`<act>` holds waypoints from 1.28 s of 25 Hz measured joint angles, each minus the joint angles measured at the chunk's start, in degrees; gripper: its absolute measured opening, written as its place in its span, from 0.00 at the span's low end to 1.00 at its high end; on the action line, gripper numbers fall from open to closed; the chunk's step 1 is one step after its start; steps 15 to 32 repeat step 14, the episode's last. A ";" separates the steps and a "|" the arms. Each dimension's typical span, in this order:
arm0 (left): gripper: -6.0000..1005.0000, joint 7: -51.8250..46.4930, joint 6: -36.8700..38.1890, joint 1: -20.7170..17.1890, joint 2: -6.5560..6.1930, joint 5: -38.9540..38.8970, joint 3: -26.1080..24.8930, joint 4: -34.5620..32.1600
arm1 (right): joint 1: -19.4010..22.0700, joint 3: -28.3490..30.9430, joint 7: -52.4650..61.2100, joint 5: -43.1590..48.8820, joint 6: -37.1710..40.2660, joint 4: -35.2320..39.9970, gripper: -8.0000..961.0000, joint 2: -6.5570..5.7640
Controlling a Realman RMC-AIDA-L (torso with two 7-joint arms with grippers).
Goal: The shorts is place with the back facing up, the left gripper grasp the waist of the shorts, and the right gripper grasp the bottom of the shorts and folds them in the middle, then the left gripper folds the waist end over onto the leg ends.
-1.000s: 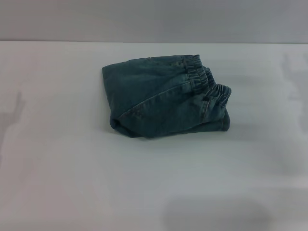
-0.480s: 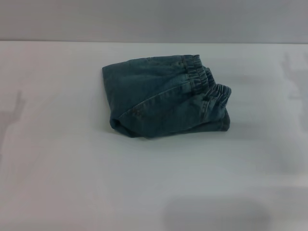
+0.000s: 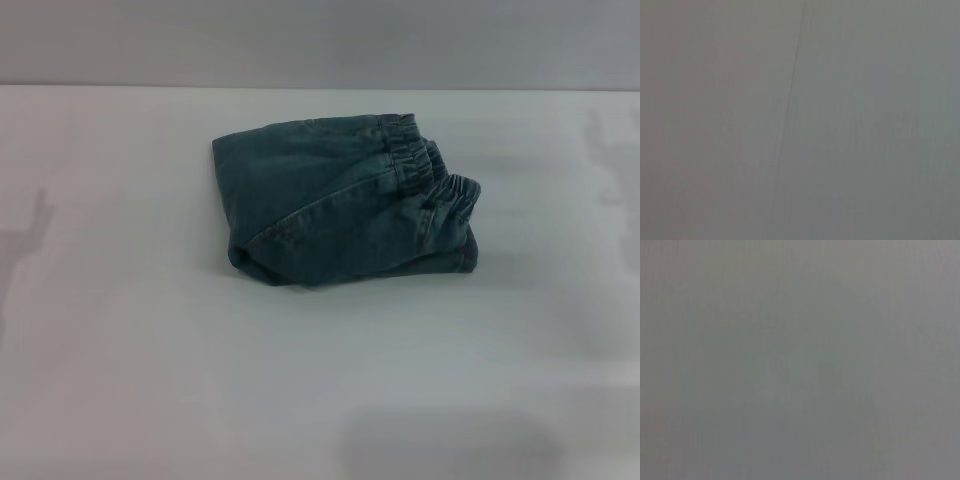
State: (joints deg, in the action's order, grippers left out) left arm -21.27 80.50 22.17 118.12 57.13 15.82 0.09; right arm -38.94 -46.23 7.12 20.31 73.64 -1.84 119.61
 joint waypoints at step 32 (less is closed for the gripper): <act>0.81 0.00 0.06 0.07 0.08 0.00 0.00 0.18 | -0.09 0.00 0.15 0.00 -0.11 -0.01 0.59 0.00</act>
